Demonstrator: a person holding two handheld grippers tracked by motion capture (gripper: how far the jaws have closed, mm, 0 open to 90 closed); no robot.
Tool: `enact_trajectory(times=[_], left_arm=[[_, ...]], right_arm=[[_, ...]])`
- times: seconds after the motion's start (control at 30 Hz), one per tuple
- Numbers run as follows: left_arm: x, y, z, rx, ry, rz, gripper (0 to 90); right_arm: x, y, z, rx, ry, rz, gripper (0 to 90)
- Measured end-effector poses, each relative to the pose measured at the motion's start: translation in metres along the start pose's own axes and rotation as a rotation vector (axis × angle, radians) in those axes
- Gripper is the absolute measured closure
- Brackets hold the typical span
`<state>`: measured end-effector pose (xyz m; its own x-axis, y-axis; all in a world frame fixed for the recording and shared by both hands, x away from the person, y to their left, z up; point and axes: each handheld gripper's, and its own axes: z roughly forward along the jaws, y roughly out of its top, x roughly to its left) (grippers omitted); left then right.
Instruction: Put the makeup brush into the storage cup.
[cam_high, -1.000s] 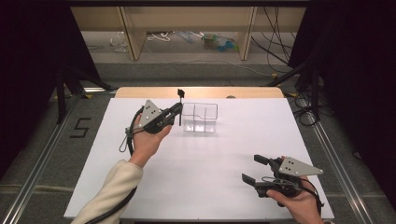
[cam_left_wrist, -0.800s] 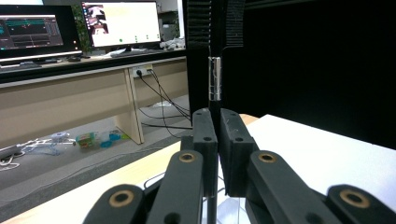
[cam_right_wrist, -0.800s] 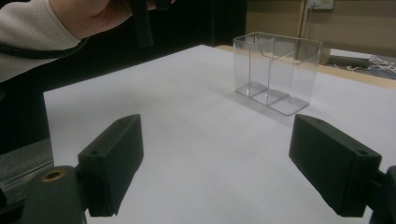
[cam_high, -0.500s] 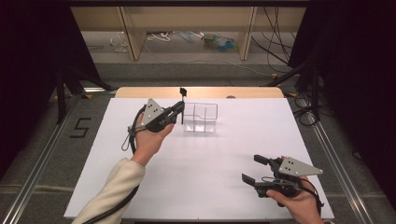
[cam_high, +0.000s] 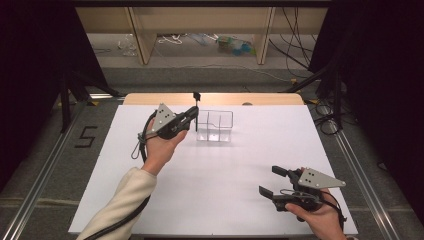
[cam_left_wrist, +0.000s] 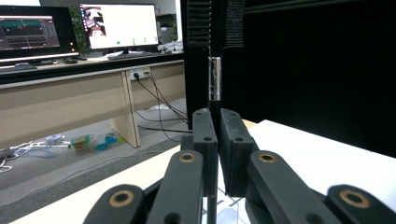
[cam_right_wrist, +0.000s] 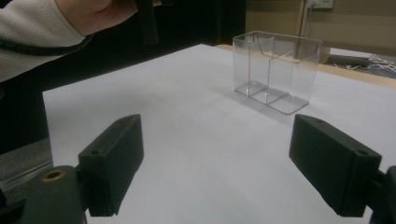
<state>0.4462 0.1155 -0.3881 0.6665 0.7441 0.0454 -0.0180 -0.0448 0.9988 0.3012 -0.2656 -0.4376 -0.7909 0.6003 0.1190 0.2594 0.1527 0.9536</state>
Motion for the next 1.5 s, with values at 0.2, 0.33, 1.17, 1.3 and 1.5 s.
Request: enact_trajectory(times=[0.2, 0.33, 1.17, 1.3, 1.5], left_arm=[[0.001, 0.002, 0.001, 0.001, 0.001, 0.003, 86.1], [0.002, 0.003, 0.003, -0.01, -0.001, -0.003, 86.1], [0.005, 0.01, 0.006, -0.029, 0.001, 0.0, 86.1], [0.006, 0.011, 0.006, -0.035, 0.0, -0.002, 86.1], [0.007, 0.012, 0.007, -0.034, -0.002, -0.003, 86.1]], right_arm=[[-0.002, 0.0, -0.001, 0.002, -0.011, -0.027, 18.9], [0.0, 0.0, -0.002, -0.007, 0.002, 0.001, 19.0], [0.0, 0.0, -0.003, -0.009, -0.014, -0.005, 18.8], [0.0, 0.001, -0.005, 0.015, -0.012, -0.003, 18.8], [0.0, -0.001, -0.003, -0.02, -0.009, 0.004, 18.9]])
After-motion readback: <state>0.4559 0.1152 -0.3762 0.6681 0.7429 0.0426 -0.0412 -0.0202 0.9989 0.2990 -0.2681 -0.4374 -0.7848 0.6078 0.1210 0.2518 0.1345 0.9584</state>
